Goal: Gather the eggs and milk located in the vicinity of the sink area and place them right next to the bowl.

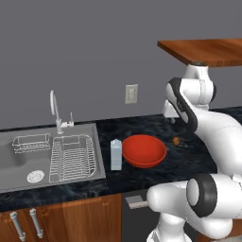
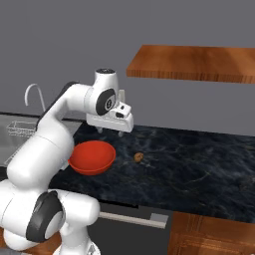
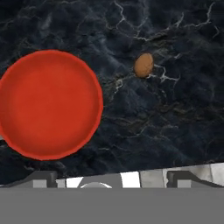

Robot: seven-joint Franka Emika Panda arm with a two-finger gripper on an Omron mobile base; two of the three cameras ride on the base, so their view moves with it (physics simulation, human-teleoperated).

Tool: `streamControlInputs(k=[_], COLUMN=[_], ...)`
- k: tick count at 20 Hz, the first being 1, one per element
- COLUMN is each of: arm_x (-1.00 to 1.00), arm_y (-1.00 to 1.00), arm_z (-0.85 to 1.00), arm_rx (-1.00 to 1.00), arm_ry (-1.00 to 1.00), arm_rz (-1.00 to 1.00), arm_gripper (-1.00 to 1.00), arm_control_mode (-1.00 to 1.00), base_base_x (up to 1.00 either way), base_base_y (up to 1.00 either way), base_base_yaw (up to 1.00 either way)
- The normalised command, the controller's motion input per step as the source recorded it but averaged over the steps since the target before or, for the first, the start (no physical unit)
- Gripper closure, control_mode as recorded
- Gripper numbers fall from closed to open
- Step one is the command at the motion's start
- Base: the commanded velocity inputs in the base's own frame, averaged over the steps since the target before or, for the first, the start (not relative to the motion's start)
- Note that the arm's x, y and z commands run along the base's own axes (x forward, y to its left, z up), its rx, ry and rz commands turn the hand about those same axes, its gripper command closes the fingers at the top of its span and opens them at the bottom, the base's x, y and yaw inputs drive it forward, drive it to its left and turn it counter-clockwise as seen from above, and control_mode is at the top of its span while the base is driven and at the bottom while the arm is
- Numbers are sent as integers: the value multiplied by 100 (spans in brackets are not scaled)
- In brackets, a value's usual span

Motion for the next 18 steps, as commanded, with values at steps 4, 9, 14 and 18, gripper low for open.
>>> streamControlInputs(k=[4, 9, 14, 18], arm_x=[0, 0, 5, 11], arm_y=[-15, -13, -17, -18], arm_z=[-31, -31, -19, -23], arm_rx=[1, 3, 5, 1], arm_ry=[10, 2, 0, 0], arm_rz=[-15, -13, -7, -6], arm_gripper=[-100, -100, -100, -100], arm_control_mode=[-100, -100, -100, -100], base_base_x=[0, 0, 0, 0], base_base_y=[0, 0, 0, 0], base_base_yaw=[0, 0, 0, 0])
